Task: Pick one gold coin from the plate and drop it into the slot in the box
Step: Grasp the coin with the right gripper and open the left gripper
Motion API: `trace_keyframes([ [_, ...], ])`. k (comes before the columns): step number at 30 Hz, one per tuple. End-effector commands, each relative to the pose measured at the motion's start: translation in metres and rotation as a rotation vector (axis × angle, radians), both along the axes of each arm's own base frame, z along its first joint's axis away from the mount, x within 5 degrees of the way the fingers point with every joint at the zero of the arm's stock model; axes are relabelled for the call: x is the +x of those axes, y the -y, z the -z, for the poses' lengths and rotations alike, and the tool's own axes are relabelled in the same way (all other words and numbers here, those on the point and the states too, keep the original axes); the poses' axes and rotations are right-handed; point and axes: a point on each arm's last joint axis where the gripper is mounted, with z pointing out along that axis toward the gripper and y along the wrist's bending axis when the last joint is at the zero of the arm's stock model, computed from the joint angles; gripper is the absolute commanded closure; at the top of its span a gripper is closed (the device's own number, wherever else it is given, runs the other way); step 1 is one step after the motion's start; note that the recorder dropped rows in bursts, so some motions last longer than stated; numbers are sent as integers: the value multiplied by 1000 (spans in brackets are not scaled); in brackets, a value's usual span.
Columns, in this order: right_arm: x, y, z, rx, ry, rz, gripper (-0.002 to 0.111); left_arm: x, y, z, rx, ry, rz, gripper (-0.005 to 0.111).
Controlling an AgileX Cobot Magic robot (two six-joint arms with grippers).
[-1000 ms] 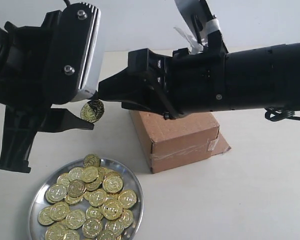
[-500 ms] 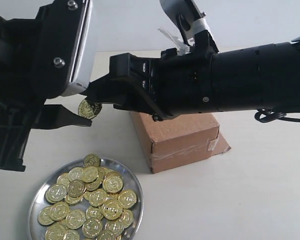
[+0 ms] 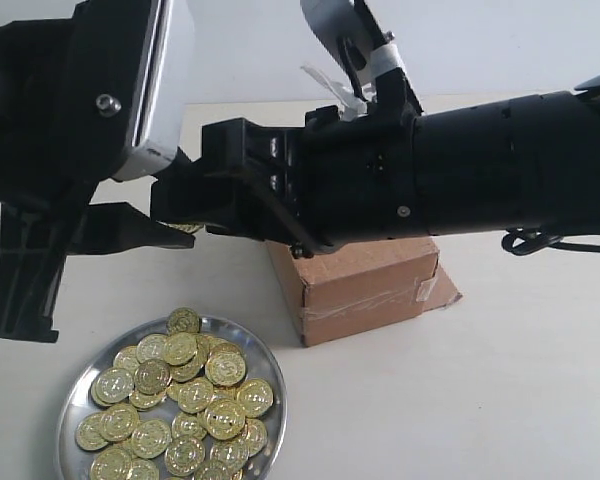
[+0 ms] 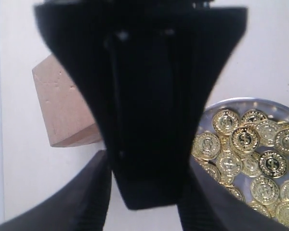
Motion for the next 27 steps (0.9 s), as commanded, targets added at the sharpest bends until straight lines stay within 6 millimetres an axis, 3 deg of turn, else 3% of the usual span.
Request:
trace_keyframes([
  [1,-2,-3,-1,6,6,-22,57,-1,2,-4,-34,10,0,80],
  [11,-1,-2,-1,-2,10,-7,61,-1,2,-4,-37,7,0,80],
  [22,0,-2,-1,-4,12,-3,106,-1,2,-4,-37,7,0,80],
  [27,0,-2,-1,-4,12,-3,108,-2,2,-4,-38,6,-1,80],
])
